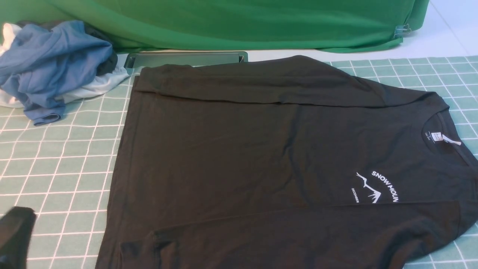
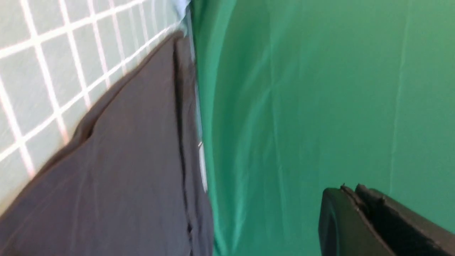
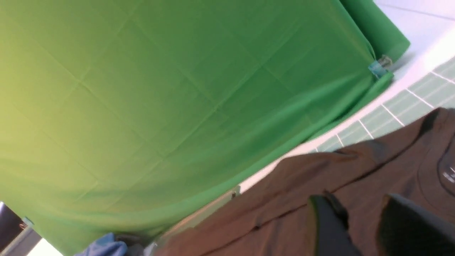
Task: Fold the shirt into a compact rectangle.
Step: 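Grasp the left edge of the dark T-shirt lying flat on the table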
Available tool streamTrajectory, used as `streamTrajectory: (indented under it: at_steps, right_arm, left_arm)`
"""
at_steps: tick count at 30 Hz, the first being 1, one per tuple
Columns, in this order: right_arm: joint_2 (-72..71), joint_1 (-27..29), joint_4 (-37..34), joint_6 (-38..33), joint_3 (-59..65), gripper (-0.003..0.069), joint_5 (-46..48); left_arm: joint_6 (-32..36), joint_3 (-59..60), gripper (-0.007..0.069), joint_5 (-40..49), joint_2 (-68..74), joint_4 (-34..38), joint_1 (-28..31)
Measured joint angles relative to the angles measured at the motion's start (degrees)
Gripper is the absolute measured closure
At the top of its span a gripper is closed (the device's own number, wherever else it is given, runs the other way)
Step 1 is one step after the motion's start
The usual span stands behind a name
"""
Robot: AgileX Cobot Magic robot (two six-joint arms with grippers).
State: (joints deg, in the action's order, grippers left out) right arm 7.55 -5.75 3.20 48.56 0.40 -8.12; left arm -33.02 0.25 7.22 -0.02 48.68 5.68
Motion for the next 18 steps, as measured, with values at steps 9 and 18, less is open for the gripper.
streamTrajectory:
  at_steps: [9, 18]
  right_arm:
    - [0.1, 0.0, 0.0, -12.1, -1.6, 0.0529, -8.0]
    - [10.4, 0.0, 0.0, -34.9, -26.5, 0.063, 22.4]
  left_arm:
    - [-1.5, -0.1, 0.0606, -11.2, 0.0, 0.9, 0.0]
    - [-1.7, -14.9, 0.0606, -6.6, 0.3, -16.6, 0.0]
